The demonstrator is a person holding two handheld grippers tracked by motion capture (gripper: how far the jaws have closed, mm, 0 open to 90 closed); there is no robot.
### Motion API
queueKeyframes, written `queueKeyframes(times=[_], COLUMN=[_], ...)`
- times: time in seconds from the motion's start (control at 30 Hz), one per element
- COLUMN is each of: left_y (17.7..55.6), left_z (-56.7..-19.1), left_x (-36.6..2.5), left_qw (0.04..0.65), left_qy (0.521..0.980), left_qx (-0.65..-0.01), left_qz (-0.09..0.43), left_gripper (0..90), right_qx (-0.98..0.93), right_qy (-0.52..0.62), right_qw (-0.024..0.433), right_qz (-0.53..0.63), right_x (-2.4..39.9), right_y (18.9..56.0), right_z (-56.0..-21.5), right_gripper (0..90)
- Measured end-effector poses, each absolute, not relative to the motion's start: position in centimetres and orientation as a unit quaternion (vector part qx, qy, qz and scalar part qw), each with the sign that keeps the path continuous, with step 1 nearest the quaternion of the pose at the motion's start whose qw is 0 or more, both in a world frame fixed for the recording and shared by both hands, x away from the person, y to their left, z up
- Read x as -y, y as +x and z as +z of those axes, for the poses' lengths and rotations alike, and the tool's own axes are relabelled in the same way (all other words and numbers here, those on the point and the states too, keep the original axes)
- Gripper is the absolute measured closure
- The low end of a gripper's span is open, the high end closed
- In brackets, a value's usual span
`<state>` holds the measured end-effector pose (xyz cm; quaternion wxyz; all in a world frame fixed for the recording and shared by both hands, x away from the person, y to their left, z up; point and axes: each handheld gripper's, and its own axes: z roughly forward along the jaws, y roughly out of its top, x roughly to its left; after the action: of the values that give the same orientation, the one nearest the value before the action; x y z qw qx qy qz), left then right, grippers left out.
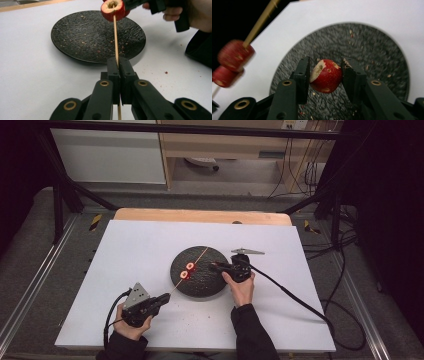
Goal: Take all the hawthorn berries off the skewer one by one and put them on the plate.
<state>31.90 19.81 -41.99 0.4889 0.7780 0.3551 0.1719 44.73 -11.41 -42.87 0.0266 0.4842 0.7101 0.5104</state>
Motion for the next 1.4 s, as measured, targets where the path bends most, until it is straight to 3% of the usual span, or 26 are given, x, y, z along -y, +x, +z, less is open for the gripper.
queueKeyframes(times=[0.57,0.77,1.2,1.4], left_y=[31.9,31.8,31.7,31.6], left_z=[-42.2,-42.2,-42.1,-42.2], left_x=[-19.5,-19.4,-19.1,-18.9], left_qw=[0.483,0.484,0.484,0.482], left_qy=[0.784,0.784,0.786,0.789], left_qx=[-0.352,-0.351,-0.346,-0.344], left_qz=[0.168,0.167,0.167,0.165], left_gripper=[88.1,88.1,88.1,88.1], right_qx=[-0.739,-0.739,-0.736,-0.731], right_qy=[0.481,0.468,0.434,0.430], right_qw=[0.024,0.039,0.033,0.026], right_qz=[0.470,0.482,0.519,0.530], right_x=[10.5,11.1,12.0,11.8], right_y=[44.8,44.3,42.4,41.8], right_z=[-45.2,-43.7,-41.1,-40.8], right_gripper=[57.7,47.7,11.5,8.0])
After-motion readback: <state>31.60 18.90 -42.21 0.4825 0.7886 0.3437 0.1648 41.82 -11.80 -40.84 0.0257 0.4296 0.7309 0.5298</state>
